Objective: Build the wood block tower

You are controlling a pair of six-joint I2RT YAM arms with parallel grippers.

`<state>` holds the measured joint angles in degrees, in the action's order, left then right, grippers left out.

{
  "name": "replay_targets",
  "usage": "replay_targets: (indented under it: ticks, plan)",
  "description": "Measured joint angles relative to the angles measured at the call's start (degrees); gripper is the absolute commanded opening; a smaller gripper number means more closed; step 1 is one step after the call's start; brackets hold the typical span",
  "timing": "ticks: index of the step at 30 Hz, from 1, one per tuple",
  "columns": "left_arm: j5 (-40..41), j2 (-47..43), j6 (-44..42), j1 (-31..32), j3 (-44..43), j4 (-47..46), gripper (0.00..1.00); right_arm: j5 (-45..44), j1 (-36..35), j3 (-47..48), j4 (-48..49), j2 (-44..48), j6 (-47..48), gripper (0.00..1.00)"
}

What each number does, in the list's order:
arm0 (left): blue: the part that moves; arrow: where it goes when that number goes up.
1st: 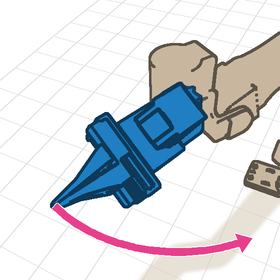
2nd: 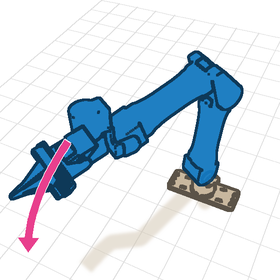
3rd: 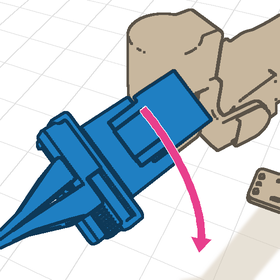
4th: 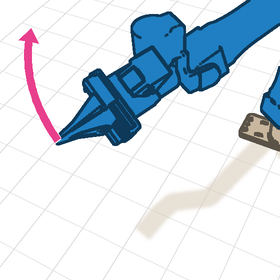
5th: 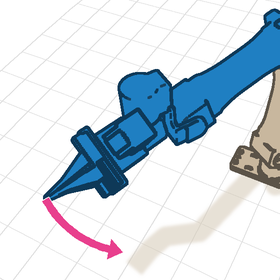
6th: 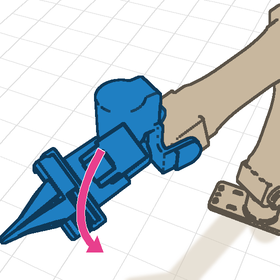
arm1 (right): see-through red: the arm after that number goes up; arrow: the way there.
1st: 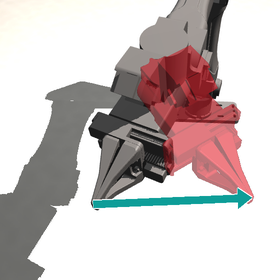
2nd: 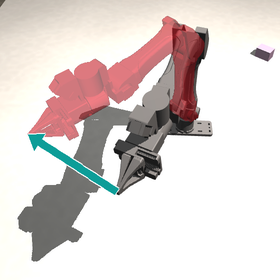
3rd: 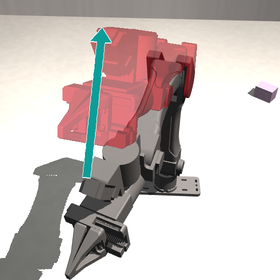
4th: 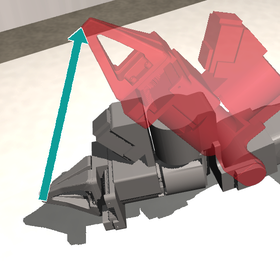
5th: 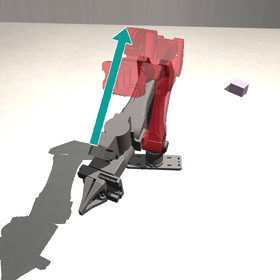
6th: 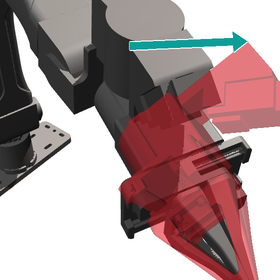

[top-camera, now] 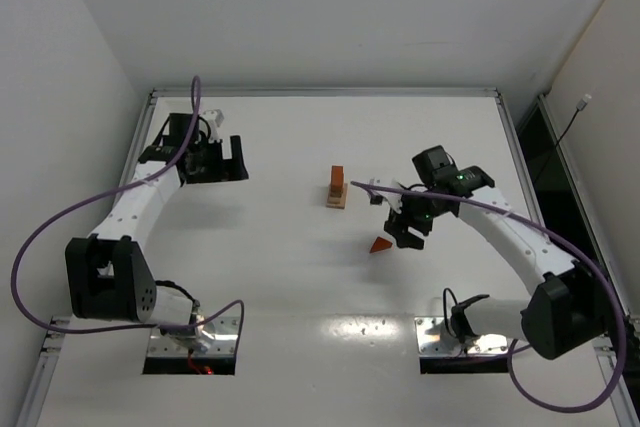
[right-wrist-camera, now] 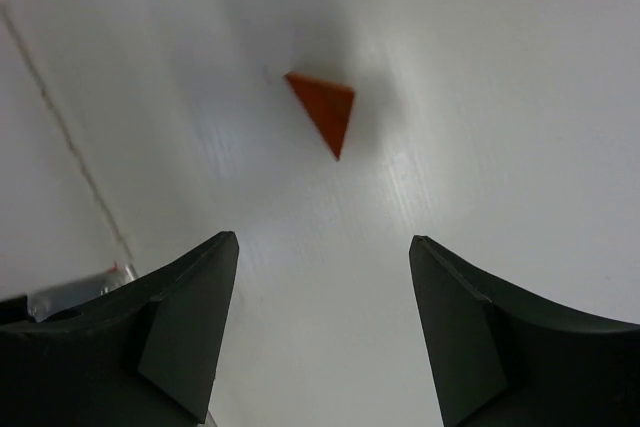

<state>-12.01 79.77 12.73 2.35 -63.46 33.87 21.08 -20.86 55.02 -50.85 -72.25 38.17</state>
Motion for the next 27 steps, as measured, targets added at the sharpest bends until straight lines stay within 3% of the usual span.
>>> replay_targets:
  ticks: [6,13,19,27]
  plan:
    - [-3.26,1.51,-0.55,0.00,-1.31,0.55,1.00,5.84,0.02,-0.22,-7.34,-4.46,13.68,0.61]
    - [-4.48,1.66,-0.70,0.00,-1.64,0.81,1.00,9.44,-0.15,5.38,-14.43,-17.09,22.86,0.52]
    - [-4.61,1.99,-0.70,0.00,-3.13,0.83,1.00,10.32,0.22,11.43,-16.26,-27.87,24.83,0.46]
    - [-4.55,2.38,-0.70,0.00,-3.61,0.79,1.00,8.46,0.46,12.70,-12.74,-30.21,20.22,0.43]
